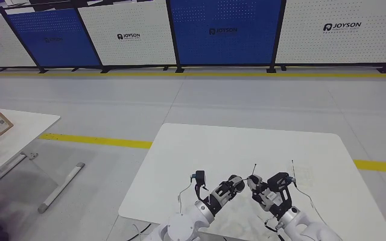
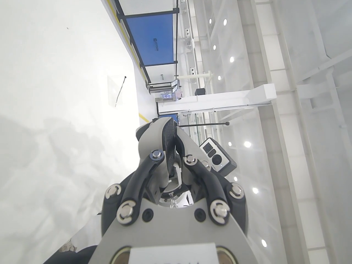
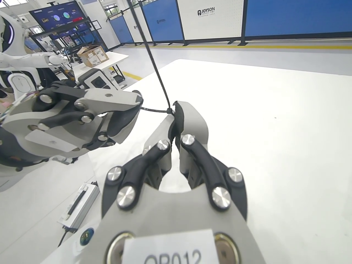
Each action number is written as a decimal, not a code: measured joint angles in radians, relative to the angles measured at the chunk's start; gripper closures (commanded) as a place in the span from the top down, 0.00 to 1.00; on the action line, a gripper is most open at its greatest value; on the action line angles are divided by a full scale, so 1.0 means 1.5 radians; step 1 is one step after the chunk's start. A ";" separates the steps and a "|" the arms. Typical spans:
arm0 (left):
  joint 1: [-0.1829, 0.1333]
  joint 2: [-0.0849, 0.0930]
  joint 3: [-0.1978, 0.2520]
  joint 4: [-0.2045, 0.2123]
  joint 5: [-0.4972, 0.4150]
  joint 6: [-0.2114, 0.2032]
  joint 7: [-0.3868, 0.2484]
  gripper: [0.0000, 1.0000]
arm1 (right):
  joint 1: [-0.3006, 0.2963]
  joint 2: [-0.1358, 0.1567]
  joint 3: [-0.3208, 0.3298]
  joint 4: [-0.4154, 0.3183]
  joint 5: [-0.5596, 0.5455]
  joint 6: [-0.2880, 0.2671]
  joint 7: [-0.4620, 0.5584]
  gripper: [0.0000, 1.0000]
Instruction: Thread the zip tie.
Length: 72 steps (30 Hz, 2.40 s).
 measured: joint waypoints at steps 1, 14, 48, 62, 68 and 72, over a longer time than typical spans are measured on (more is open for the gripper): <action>0.000 0.000 0.000 0.000 -0.002 -0.002 0.000 0.00 | 0.001 0.000 -0.001 0.001 -0.001 -0.001 0.001 0.00; 0.002 -0.001 -0.002 -0.001 -0.014 -0.032 -0.006 0.00 | 0.006 -0.002 -0.009 0.012 -0.007 -0.004 0.002 0.00; 0.026 0.002 -0.041 -0.035 -0.071 -0.083 -0.017 0.00 | 0.016 0.003 -0.022 0.037 -0.001 -0.004 0.000 0.00; 0.030 0.003 -0.045 -0.036 -0.069 -0.074 -0.016 0.00 | 0.016 0.005 -0.025 0.037 0.018 -0.004 -0.019 1.00; 0.009 -0.001 -0.045 -0.015 -0.081 -0.054 0.013 0.00 | -0.009 0.014 0.003 0.020 0.050 -0.004 -0.077 1.00; 0.003 -0.003 -0.053 -0.001 -0.093 -0.056 0.025 0.00 | -0.048 0.028 0.045 -0.012 0.074 -0.004 -0.116 1.00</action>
